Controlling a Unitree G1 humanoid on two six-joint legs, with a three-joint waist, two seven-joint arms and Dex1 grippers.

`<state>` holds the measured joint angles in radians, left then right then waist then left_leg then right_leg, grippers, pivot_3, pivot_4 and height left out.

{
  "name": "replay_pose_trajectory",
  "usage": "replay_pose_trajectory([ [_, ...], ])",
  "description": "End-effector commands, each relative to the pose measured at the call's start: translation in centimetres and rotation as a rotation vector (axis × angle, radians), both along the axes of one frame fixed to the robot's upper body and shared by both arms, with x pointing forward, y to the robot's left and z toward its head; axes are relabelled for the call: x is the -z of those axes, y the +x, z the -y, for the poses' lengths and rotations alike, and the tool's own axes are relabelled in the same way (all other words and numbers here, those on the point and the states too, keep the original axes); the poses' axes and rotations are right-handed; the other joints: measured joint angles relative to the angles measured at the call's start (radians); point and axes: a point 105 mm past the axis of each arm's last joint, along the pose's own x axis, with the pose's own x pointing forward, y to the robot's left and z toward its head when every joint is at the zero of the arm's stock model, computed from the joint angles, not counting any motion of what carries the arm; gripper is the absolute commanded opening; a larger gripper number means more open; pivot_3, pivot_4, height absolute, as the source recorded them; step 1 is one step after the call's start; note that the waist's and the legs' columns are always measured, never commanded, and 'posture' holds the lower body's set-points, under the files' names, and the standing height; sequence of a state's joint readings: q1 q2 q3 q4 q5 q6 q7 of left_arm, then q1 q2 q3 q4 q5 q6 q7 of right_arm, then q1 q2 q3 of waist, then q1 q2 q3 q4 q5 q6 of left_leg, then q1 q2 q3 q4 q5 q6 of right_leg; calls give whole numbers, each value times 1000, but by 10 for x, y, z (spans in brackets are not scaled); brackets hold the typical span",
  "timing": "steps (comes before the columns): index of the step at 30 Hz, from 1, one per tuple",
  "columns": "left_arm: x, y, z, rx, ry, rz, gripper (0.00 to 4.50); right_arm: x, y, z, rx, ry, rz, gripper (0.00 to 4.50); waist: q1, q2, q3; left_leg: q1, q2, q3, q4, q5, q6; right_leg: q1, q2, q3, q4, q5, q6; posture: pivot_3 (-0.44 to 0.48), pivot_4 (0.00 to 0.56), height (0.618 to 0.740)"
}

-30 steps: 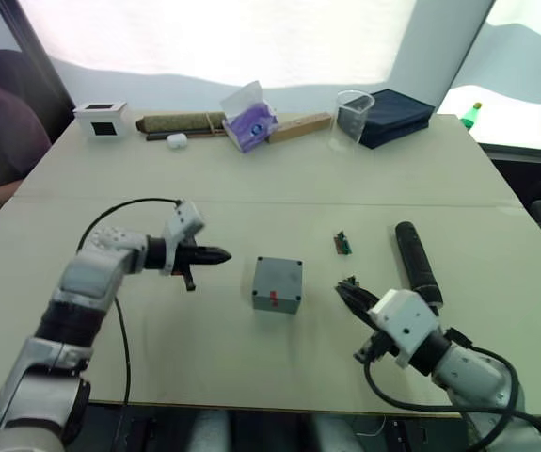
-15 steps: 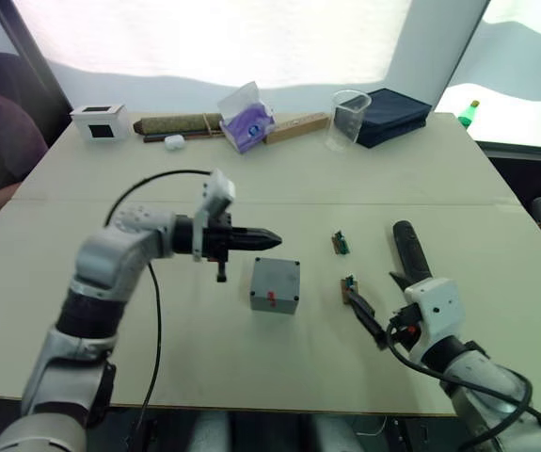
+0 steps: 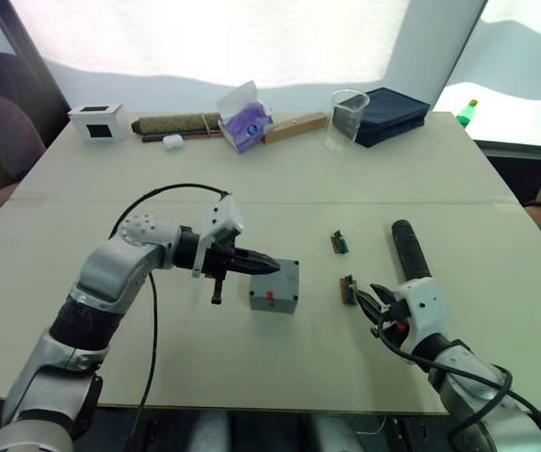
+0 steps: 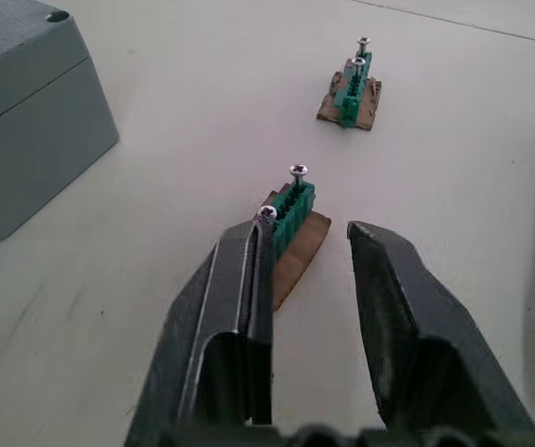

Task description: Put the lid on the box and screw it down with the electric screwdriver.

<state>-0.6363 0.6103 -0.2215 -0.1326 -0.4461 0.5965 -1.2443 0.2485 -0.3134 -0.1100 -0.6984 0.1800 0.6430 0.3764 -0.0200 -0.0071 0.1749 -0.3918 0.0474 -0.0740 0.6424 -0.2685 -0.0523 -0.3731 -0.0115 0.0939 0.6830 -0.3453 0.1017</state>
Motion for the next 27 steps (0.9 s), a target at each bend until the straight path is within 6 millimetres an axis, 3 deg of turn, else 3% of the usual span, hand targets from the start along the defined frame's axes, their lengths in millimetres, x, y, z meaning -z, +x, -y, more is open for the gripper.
replay_pose_trajectory([
  [1,-7,-2,0,26,12,59,0,-9,3,-4,-9,10,49,1798,1,0,0,0,0,0,0,0,0,0,0,0,0,0,0,0,150,737],
  [27,0,-2,-3,2,28,49,0,1,13,-12,-59,-7,41,1798,1,0,0,0,0,0,0,0,0,0,0,0,0,0,0,0,150,737],
])
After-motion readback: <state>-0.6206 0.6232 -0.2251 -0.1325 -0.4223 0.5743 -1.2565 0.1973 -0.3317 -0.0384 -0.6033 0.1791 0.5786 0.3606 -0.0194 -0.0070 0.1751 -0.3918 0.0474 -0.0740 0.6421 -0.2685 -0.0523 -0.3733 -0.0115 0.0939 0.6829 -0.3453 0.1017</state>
